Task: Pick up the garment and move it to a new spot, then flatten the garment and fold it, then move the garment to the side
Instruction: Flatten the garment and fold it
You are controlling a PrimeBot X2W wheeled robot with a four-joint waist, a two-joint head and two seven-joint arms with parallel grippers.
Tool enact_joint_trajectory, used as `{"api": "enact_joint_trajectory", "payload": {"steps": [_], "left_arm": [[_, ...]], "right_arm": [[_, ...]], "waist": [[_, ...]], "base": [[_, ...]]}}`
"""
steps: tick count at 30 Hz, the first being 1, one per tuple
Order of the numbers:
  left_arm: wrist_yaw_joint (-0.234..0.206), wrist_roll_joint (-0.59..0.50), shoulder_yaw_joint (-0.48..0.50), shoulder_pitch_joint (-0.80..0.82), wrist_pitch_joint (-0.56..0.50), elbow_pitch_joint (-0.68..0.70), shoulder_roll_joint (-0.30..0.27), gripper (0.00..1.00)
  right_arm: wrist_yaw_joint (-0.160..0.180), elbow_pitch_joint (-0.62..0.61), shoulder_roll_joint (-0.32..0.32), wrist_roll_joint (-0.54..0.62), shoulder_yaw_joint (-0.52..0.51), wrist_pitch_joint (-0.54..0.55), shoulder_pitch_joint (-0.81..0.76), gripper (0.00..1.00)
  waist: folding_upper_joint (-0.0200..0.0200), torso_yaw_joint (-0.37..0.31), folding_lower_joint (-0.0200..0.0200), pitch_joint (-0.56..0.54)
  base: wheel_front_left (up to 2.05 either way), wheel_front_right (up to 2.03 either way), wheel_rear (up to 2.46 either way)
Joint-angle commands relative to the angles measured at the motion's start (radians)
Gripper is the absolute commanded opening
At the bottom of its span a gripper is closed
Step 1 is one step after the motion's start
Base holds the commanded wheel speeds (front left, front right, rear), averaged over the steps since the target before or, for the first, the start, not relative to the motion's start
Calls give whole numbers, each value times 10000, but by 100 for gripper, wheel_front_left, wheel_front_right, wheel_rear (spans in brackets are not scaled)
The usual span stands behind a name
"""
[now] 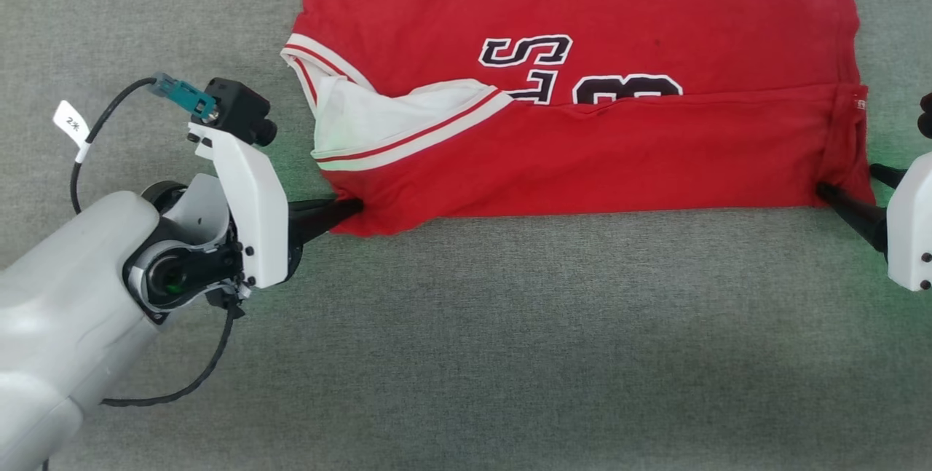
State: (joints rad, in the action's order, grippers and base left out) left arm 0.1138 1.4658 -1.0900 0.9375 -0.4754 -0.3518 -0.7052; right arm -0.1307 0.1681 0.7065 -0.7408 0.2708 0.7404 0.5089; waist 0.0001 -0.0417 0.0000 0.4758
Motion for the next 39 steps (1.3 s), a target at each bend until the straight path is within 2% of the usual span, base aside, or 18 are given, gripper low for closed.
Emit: {"api": "enact_joint_trajectory", "payload": {"steps": [1,2,8,12,16,24,27,31,32,33,34,35,36,37,39], "left_arm": [[-58,-221,-380,-431,-14,-107,437,0],[-35,-223,-379,-470,18,-96,443,0],[71,-93,-292,-1025,583,144,291,0],[82,-27,-220,-1389,969,395,4,0],[81,-42,-200,-1996,1411,998,-533,0],[-459,93,-284,-3449,2098,3093,-1951,0],[-698,109,-245,-3729,2390,3683,-2110,0],[-902,23,-219,-3854,2601,3930,-2034,0],[-937,-25,-204,-3834,2655,3923,-2008,0],[-957,-44,-157,-3818,2721,3897,-1981,13],[-971,-10,-122,-3827,2787,3861,-1962,33],[-973,16,-88,-3841,2858,3844,-1981,53],[-969,-3,-32,-3837,2943,3834,-2020,88],[-976,-9,47,-3852,3067,3801,-2074,100],[-1006,101,190,-3948,3328,3772,-2170,100]], "right_arm": [[0,141,-136,-113,307,127,-101,10],[0,163,-114,-155,331,101,-143,0],[13,190,122,-381,15,-524,-533,0],[11,46,147,-453,-130,-866,-959,0],[4,-257,285,-517,-313,-1119,-1572,0],[4,-955,779,-807,-527,-643,-2873,0],[4,-1166,838,-910,-756,-660,-3290,0],[2,-1325,658,-892,-1025,-728,-3563,0],[2,-1378,610,-818,-1095,-818,-3555,20],[2,-1389,540,-714,-1220,-957,-3550,47],[2,-1347,422,-595,-1363,-1113,-3537,100],[2,-1299,280,-488,-1514,-1295,-3515,100],[2,-1248,122,-319,-1717,-1501,-3485,100],[2,-1232,-52,-119,-1876,-1711,-3455,100],[0,-1362,-434,308,-2062,-2143,-3429,100]], "waist": [[-1,36,0,-10],[-1,61,0,-35],[-1,188,0,-474],[-1,263,0,-791],[-1,307,0,-1205],[-1,342,0,-1537],[-1,403,0,-1516],[-1,431,0,-1494],[-1,424,0,-1493],[-1,413,0,-1501],[-1,397,0,-1519],[-1,369,0,-1529],[-1,348,0,-1540],[-1,314,0,-1557],[-1,208,0,-1596]], "base": [[0,0,0],[0,0,0],[0,0,0],[0,0,0],[0,0,0],[0,0,0],[0,0,0],[0,0,0],[0,0,0],[0,0,0],[0,0,0],[0,0,0],[0,0,0],[0,0,0],[0,0,0]]}}
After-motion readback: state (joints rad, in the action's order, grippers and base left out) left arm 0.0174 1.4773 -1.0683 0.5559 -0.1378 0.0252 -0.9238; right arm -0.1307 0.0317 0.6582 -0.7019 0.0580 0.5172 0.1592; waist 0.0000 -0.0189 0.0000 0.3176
